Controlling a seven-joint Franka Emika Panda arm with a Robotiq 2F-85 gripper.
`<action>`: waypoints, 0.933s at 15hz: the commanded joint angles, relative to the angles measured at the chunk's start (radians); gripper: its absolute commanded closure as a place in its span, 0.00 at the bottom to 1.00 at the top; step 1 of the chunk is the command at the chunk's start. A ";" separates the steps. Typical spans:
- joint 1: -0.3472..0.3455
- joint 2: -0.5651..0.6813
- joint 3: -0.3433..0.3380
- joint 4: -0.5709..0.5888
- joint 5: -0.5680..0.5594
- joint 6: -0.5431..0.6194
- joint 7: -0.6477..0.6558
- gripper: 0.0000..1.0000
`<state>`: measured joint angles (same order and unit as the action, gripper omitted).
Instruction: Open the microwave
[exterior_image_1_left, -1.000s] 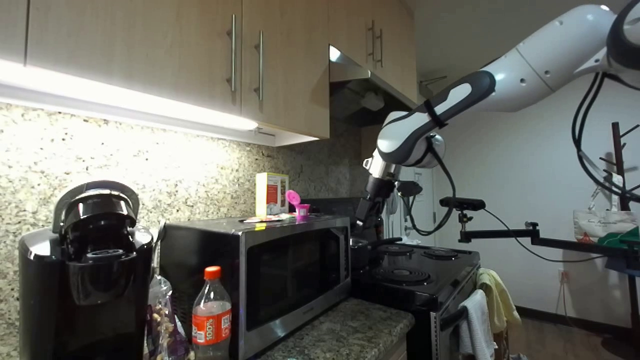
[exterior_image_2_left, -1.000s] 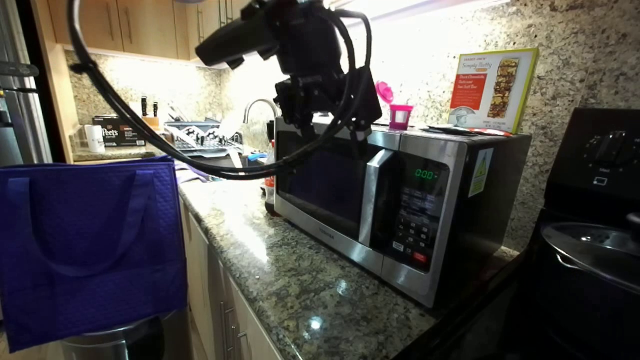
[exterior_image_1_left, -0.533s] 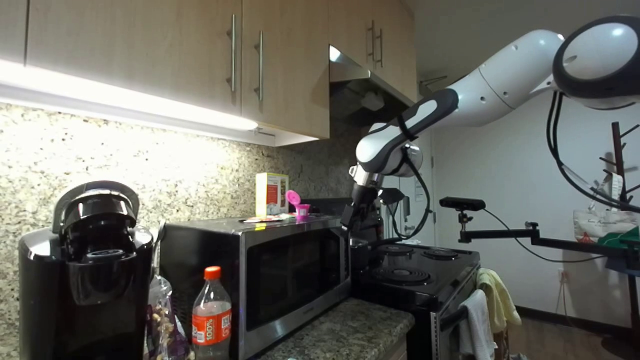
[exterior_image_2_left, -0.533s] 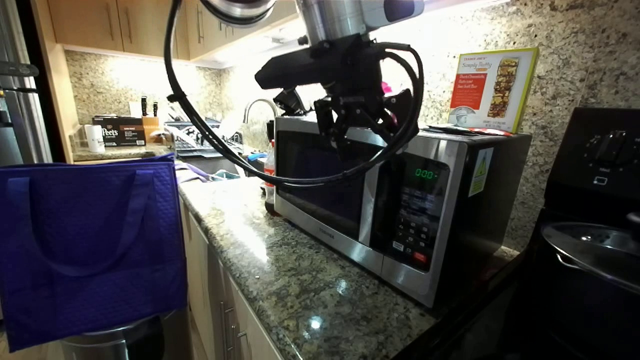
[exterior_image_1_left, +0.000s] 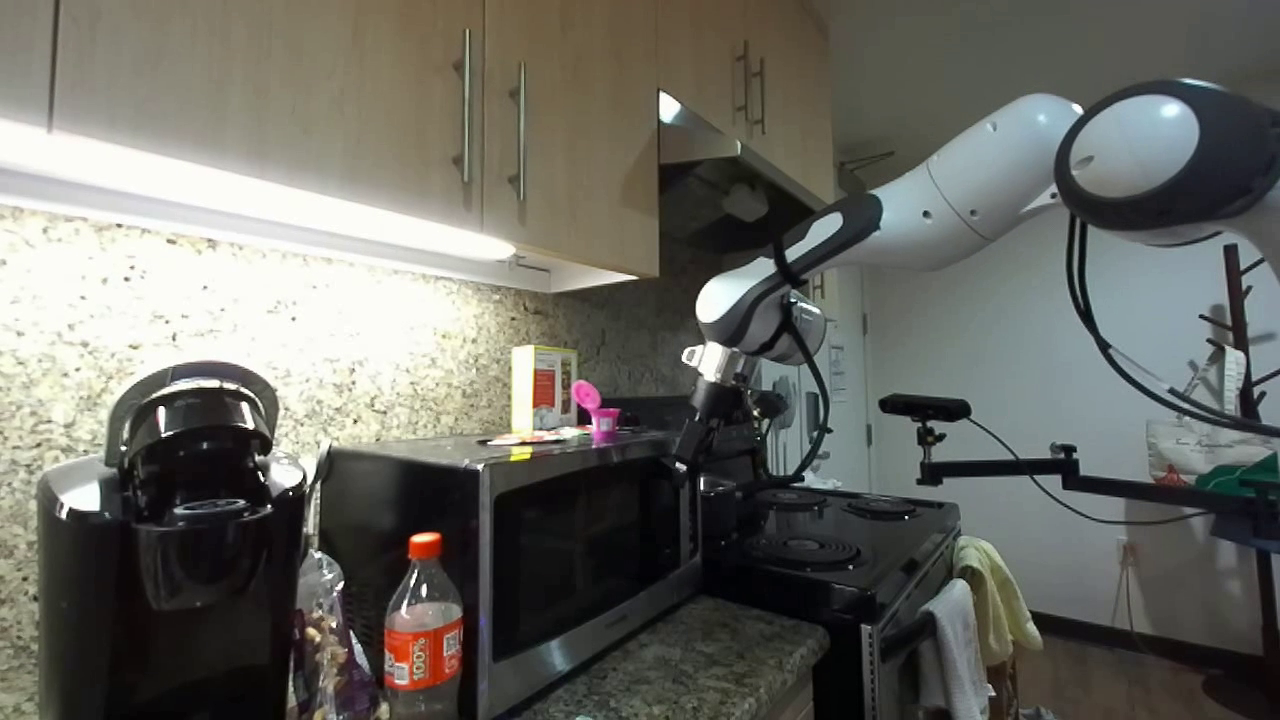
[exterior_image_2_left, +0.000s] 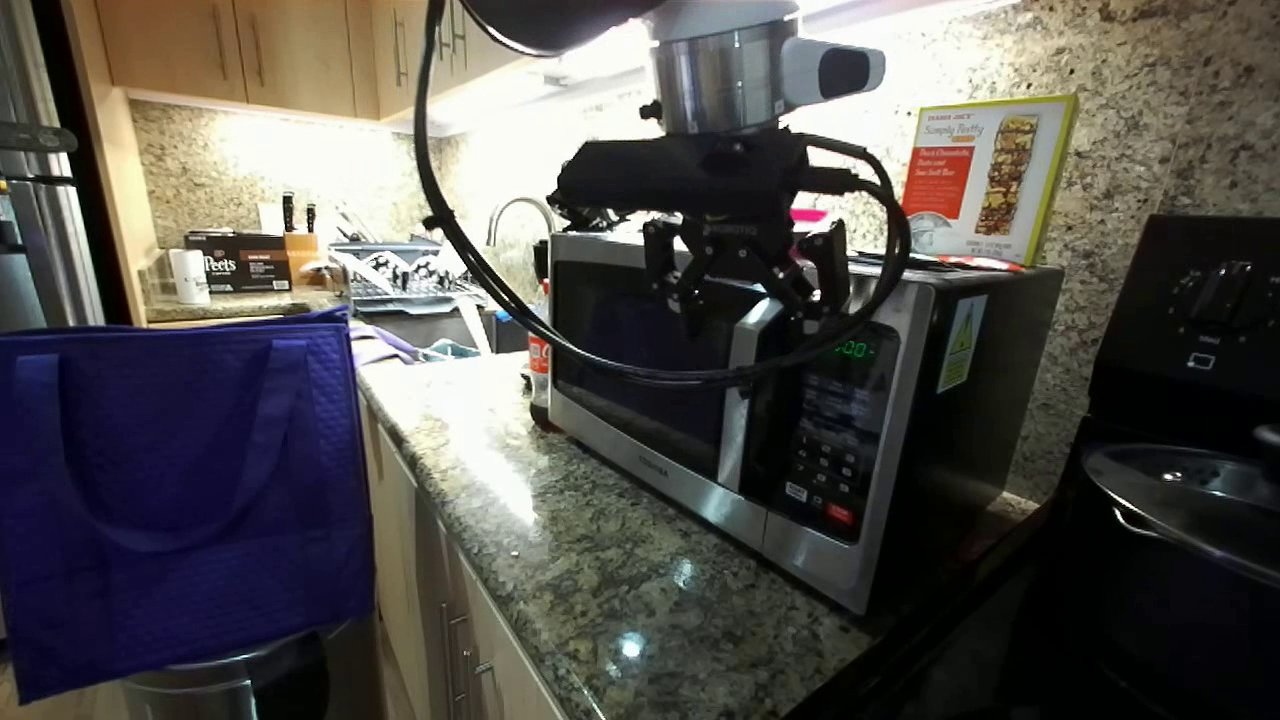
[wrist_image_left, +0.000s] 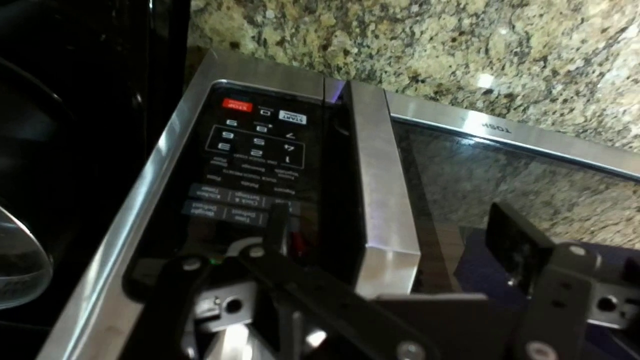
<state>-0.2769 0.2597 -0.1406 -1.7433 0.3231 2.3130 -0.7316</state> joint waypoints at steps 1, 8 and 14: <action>-0.027 0.030 0.026 0.045 0.008 -0.036 -0.061 0.01; -0.022 0.033 0.030 0.026 0.009 0.036 -0.027 0.56; -0.020 0.008 0.043 -0.034 0.072 0.145 0.060 0.85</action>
<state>-0.2845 0.2873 -0.1203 -1.7338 0.3459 2.3769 -0.7112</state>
